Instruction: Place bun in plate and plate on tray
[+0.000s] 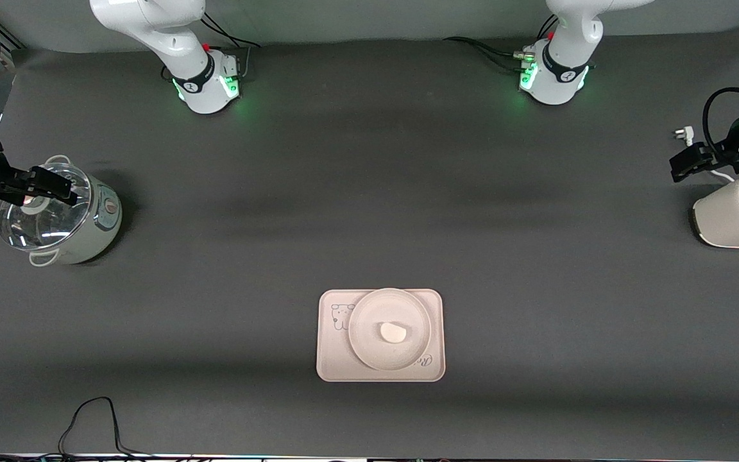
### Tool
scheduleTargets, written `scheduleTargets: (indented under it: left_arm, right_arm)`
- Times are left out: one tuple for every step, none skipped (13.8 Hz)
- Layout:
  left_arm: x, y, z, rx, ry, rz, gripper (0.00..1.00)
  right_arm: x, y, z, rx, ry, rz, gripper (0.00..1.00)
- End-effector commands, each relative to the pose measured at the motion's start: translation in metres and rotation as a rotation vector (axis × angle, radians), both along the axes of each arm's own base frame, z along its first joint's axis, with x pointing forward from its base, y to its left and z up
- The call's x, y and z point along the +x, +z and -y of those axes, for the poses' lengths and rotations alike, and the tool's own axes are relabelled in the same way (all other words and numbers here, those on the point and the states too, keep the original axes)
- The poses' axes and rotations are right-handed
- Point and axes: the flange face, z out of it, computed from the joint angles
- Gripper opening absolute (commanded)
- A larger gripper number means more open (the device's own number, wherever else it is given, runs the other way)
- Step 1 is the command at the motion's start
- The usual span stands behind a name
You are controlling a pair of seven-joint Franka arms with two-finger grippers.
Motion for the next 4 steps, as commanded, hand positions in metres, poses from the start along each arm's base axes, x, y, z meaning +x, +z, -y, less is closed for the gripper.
scheduleTargets:
  left_arm:
    - [-0.0061, 0.0072, -0.0002, 0.003, -0.015, -0.009, 1.00]
    - [-0.0068, 0.0085, -0.0002, 0.003, -0.013, -0.009, 1.00]
    - [-0.0070, 0.0084, -0.0002, 0.003, -0.014, -0.011, 1.00]
    - [-0.0071, 0.0077, -0.0002, 0.002, -0.023, -0.013, 1.00]
  right_arm:
    - [-0.0054, 0.0029, 0.0019, -0.016, 0.023, 0.004, 1.00]
    - [-0.0045, 0.0019, 0.0019, -0.016, 0.023, 0.002, 1.00]
    - [-0.0042, 0.0011, 0.0027, -0.016, 0.020, 0.001, 1.00]
    - [-0.0035, -0.0008, 0.0024, -0.015, 0.020, -0.004, 1.00]
